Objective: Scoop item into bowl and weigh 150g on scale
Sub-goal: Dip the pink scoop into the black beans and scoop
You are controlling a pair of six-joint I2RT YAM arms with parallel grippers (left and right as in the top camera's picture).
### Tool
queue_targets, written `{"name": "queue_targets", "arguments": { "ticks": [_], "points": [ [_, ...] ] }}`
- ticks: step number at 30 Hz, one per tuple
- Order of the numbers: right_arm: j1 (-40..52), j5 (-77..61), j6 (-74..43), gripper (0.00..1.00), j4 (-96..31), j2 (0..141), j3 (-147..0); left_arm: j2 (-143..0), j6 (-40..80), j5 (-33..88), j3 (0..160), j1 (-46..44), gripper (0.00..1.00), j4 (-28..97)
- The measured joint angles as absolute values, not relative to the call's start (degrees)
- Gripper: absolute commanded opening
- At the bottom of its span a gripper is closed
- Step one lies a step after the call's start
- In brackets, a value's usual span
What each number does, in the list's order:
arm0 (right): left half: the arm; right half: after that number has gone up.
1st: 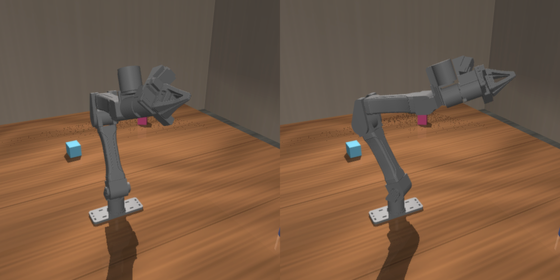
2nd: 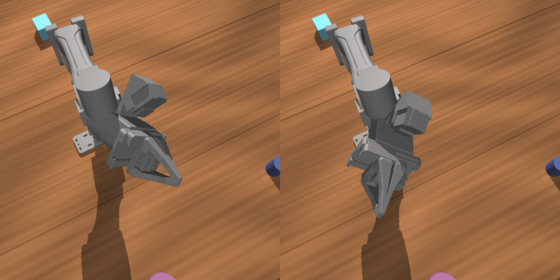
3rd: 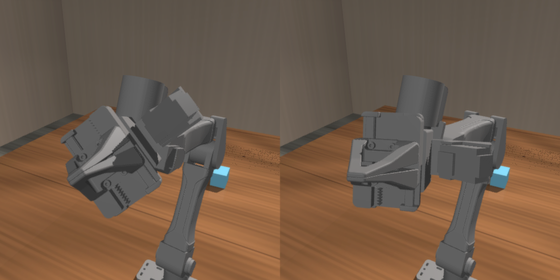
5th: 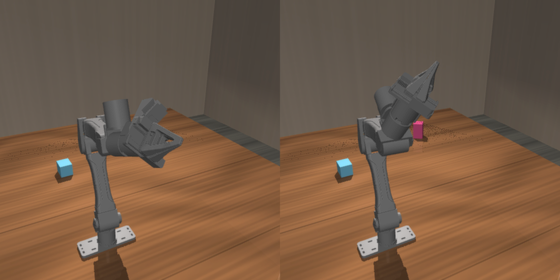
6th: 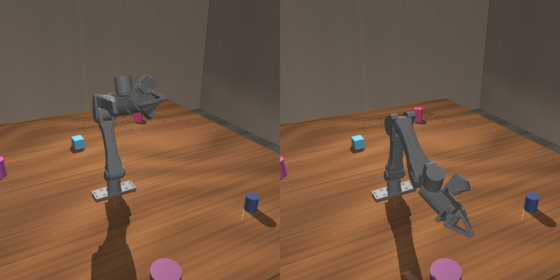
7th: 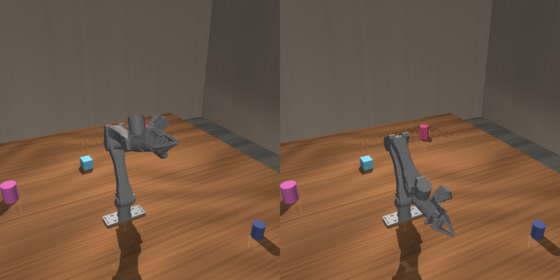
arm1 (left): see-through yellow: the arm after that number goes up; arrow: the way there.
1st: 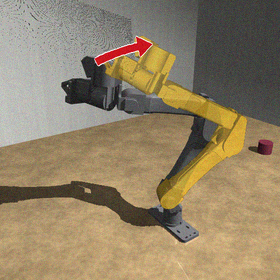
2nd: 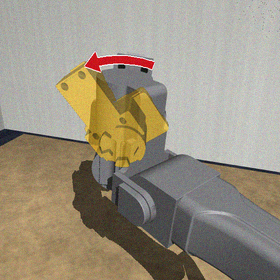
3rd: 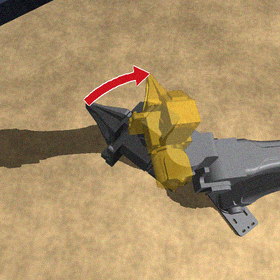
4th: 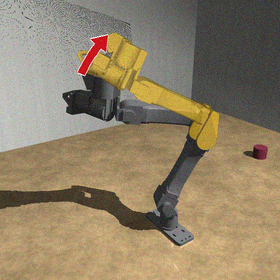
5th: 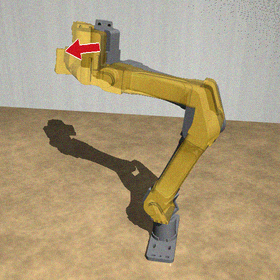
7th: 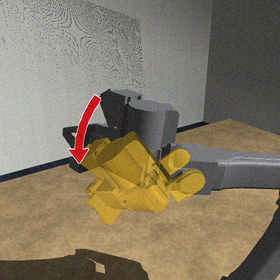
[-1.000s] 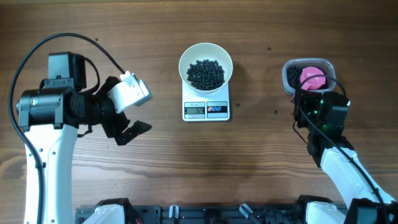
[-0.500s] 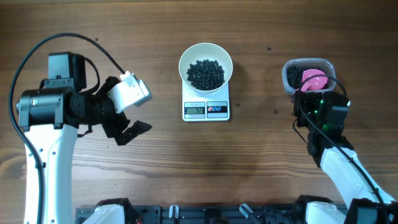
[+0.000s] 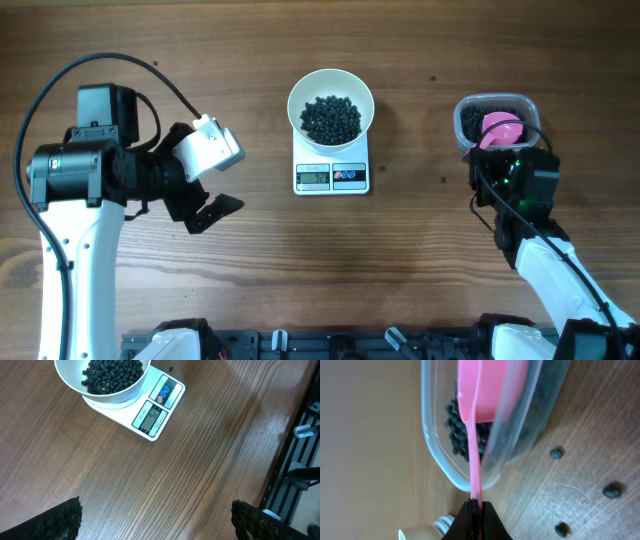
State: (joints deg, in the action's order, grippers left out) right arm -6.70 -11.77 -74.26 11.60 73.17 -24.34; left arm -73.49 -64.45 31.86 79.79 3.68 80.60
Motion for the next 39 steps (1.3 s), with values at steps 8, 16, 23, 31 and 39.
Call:
{"name": "queue_targets", "arguments": {
  "ticks": [8,16,23,31,39],
  "points": [
    [-6.7,-14.2,-72.6,0.04,9.0,71.2,-24.4,-73.5,-64.4,31.9,79.8,3.7,1.00,80.6],
    [-7.1,-12.4,-71.7,0.05,-1.6,67.6,-27.8,-73.5,-64.4,31.9,79.8,3.7,1.00,80.6],
    [-7.4,-9.3,-70.1,0.05,-8.0,67.1,-31.5,-73.5,-64.4,31.9,79.8,3.7,1.00,80.6],
    [-7.7,-7.9,-65.8,0.05,-13.0,67.2,-35.3,-73.5,-64.4,31.9,79.8,3.7,1.00,80.6],
    [-7.8,-7.8,-60.7,0.05,-21.1,67.2,-40.6,-73.5,-64.4,31.9,79.8,3.7,1.00,80.6]
  ]
}}
